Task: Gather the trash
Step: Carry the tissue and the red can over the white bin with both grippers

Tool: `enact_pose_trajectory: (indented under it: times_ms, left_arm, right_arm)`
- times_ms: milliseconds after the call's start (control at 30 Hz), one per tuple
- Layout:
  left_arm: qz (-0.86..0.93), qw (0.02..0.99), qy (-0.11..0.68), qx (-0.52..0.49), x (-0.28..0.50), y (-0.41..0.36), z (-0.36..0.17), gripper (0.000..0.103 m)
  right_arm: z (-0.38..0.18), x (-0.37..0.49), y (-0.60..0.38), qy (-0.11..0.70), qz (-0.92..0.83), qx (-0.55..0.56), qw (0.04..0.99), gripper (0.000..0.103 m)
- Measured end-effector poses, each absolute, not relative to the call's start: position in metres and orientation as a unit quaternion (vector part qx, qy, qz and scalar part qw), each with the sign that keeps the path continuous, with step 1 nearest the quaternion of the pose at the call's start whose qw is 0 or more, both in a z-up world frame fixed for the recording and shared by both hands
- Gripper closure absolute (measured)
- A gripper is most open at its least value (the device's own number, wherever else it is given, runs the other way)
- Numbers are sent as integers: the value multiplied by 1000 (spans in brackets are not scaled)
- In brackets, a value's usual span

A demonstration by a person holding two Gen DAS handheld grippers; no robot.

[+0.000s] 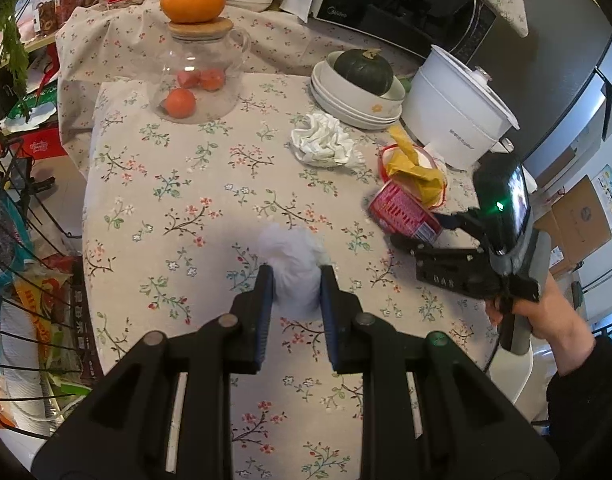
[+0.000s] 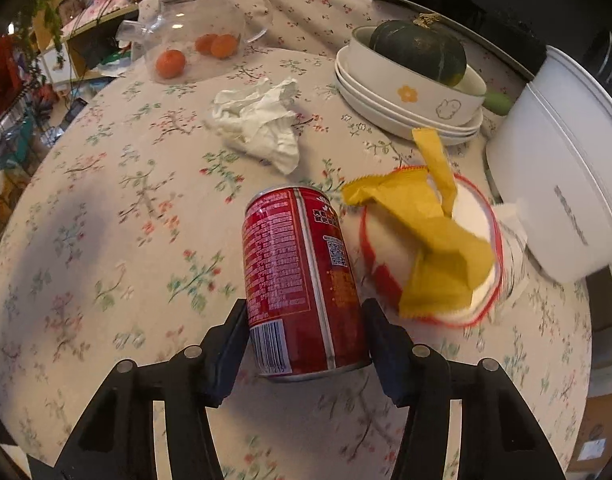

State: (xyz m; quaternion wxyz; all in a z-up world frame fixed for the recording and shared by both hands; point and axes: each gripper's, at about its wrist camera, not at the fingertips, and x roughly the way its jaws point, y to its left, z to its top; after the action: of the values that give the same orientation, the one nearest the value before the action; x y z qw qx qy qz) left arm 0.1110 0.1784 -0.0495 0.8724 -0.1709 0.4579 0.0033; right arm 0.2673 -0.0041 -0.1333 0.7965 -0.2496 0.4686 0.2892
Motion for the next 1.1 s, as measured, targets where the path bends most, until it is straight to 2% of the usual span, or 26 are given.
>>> enact_pose_trajectory:
  times_ms: [600,1100]
  left_arm:
    - [-51,881,450,-139,100,125,-39,78]
    - [-158,871,452,-111,97,24,-37,78]
  right_arm:
    - [-56,178,-109,462,246,-168,835,49]
    - [-53,139,-267,520,122,-41,844,49]
